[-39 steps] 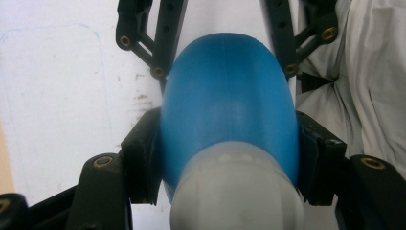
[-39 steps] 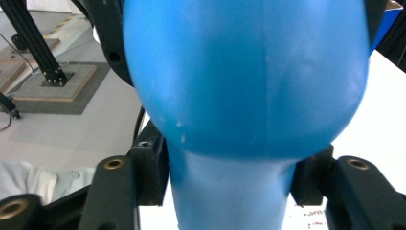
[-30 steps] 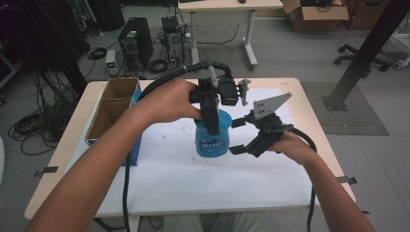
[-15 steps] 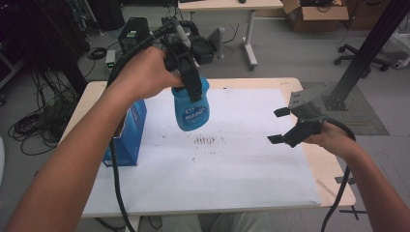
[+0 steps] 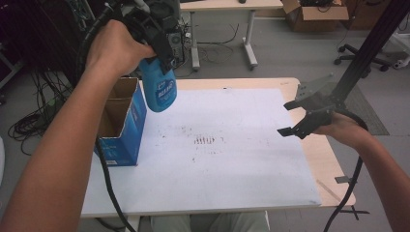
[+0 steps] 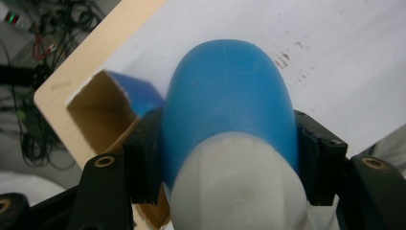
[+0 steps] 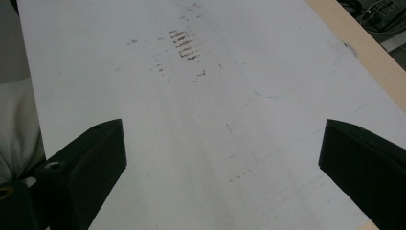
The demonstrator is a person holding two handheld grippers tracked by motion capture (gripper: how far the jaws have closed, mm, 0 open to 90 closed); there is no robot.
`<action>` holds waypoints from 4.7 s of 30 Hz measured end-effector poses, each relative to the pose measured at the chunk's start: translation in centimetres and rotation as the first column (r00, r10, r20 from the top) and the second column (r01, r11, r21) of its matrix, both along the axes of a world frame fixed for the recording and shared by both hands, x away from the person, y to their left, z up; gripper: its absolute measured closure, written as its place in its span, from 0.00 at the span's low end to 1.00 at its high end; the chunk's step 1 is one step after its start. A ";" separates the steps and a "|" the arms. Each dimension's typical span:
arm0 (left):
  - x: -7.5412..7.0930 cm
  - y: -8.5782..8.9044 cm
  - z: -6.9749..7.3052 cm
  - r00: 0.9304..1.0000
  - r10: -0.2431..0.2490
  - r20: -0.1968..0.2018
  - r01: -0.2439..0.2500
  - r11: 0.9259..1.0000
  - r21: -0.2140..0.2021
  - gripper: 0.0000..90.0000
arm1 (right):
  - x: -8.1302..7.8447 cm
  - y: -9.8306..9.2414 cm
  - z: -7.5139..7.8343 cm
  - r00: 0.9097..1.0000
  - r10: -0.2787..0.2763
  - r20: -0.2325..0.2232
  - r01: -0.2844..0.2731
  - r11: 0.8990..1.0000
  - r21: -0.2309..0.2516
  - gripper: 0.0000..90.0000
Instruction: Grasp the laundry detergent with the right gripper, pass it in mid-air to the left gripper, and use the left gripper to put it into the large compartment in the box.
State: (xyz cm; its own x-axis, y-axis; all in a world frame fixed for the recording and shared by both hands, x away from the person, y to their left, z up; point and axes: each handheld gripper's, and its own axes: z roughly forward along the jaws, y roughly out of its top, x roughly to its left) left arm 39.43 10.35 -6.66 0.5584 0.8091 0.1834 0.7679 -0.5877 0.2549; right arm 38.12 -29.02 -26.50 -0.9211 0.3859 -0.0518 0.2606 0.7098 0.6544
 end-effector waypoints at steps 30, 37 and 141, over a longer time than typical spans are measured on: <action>0.1 11.0 -0.5 0.876 0.479 0.051 -0.473 0.876 -0.094 0.42 | 0.0 0.1 0.8 1.000 0.011 0.007 -0.010 0.999 -0.054 0.04; 0.0 12.5 -2.2 0.862 0.506 0.035 -0.501 0.859 -0.104 0.42 | -0.2 -0.2 0.8 1.000 0.005 0.011 -0.005 0.999 -0.035 0.04; 0.5 16.0 -14.6 0.919 0.393 0.025 -0.387 0.912 -0.134 0.18 | -0.8 -1.3 -0.9 0.998 -0.052 -0.035 0.050 0.997 -0.056 0.04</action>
